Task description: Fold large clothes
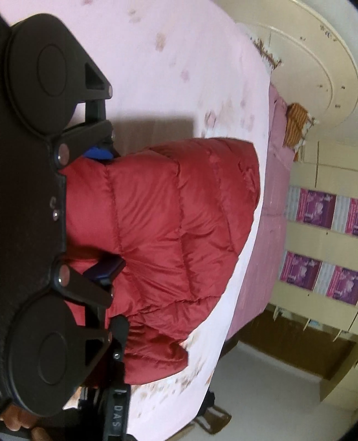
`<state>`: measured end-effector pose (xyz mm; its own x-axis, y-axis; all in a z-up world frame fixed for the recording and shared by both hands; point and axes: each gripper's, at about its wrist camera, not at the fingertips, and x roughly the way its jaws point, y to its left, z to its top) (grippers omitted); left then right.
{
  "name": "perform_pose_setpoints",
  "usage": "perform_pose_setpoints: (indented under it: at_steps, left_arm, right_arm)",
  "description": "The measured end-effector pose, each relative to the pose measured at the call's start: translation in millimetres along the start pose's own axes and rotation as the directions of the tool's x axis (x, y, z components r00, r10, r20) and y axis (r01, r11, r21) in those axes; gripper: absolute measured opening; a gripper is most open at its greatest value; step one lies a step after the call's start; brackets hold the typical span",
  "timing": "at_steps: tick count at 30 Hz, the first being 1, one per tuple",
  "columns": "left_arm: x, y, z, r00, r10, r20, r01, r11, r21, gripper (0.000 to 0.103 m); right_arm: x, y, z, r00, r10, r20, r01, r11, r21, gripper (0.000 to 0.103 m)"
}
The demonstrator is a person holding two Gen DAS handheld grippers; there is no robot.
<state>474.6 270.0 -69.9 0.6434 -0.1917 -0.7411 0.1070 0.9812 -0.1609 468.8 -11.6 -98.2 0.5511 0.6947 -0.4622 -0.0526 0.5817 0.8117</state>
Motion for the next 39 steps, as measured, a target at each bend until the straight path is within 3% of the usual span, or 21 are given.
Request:
perform_pose_setpoints:
  at_steps: [6, 10, 14, 19, 22, 25, 26, 28, 33, 39]
  left_arm:
    - [32, 33, 5, 0.999, 0.04, 0.007, -0.04, 0.999, 0.034, 0.068]
    - [44, 36, -1, 0.999, 0.037, -0.015, -0.037, 0.998, 0.043, 0.076]
    - [35, 38, -7, 1.0, 0.027, -0.006, -0.026, 0.997, 0.077, 0.079]
    - [25, 55, 1, 1.0, 0.006, 0.015, -0.007, 0.999, 0.033, 0.077]
    - [17, 62, 9, 0.998, 0.006, 0.056, -0.006, 1.0, 0.013, 0.076]
    - [27, 63, 17, 0.999, 0.014, 0.053, -0.015, 1.0, 0.018, 0.076]
    - [32, 63, 17, 0.999, 0.018, 0.043, -0.019, 1.0, 0.02, 0.076]
    - [43, 63, 16, 0.999, 0.024, 0.022, -0.025, 0.999, 0.026, 0.078]
    - [62, 70, 11, 1.0, 0.016, -0.022, -0.016, 1.0, 0.001, 0.089]
    - [64, 73, 6, 0.999, 0.024, -0.036, -0.025, 1.0, -0.011, 0.092]
  right_arm:
    - [56, -3, -1, 0.999, -0.033, 0.004, 0.033, 0.999, 0.002, 0.032]
    - [68, -12, -3, 0.992, -0.123, -0.006, 0.123, 0.992, -0.037, 0.051]
    - [59, -9, -5, 0.986, -0.164, 0.007, 0.164, 0.986, -0.039, 0.055]
    - [24, 16, -3, 0.963, -0.23, 0.141, 0.246, 0.963, -0.109, 0.055]
    - [8, 36, -4, 0.93, -0.265, 0.253, 0.312, 0.935, -0.168, 0.055]
    - [22, 63, -7, 0.914, -0.274, 0.298, 0.356, 0.894, -0.271, 0.053]
    - [29, 70, -12, 0.917, -0.275, 0.29, 0.361, 0.88, -0.309, 0.039]
    - [51, 74, -19, 0.928, -0.287, 0.239, 0.358, 0.865, -0.352, 0.028]
    - [92, 49, -28, 0.884, -0.412, 0.22, 0.465, 0.82, -0.333, 0.028]
    - [99, 41, -32, 0.878, -0.446, 0.175, 0.479, 0.813, -0.33, 0.028]
